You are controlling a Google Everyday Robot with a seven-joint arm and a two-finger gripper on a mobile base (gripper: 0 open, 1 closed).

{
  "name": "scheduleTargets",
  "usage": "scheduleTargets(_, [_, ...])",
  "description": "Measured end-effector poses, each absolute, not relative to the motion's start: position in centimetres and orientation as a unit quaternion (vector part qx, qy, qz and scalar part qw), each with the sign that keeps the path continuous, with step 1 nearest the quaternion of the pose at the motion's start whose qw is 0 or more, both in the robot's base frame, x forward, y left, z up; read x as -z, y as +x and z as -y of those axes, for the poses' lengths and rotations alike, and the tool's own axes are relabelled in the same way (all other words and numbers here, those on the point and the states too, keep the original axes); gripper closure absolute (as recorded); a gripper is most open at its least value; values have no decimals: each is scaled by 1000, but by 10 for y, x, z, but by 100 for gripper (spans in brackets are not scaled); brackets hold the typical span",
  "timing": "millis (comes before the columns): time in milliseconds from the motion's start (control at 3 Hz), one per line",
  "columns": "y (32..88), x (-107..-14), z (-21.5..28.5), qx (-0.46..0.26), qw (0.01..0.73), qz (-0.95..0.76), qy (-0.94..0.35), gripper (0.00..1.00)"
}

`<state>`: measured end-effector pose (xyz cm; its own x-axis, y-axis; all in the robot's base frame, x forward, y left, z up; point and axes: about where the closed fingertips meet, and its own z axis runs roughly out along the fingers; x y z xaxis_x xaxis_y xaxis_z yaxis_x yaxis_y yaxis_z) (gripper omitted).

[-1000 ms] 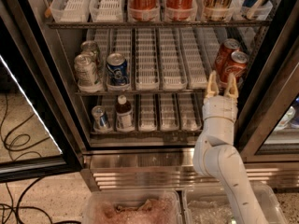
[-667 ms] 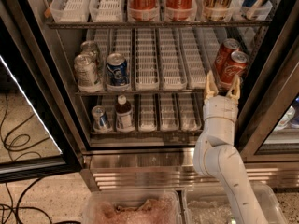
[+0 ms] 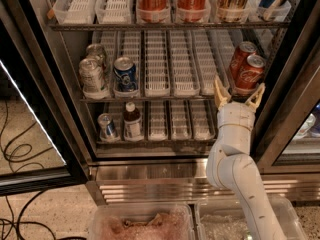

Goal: Pick coke can from middle shelf of fridge

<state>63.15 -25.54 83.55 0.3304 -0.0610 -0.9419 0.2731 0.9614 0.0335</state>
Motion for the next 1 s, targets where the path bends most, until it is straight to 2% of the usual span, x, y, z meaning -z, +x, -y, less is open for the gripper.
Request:
scheduleTargets(333, [634, -837, 260, 109, 808, -569, 108, 32])
scheduleTargets(667, [637, -839, 261, 111, 808, -567, 116, 32])
scheduleTargets(1000, [639, -839, 263, 115, 808, -564, 125, 22])
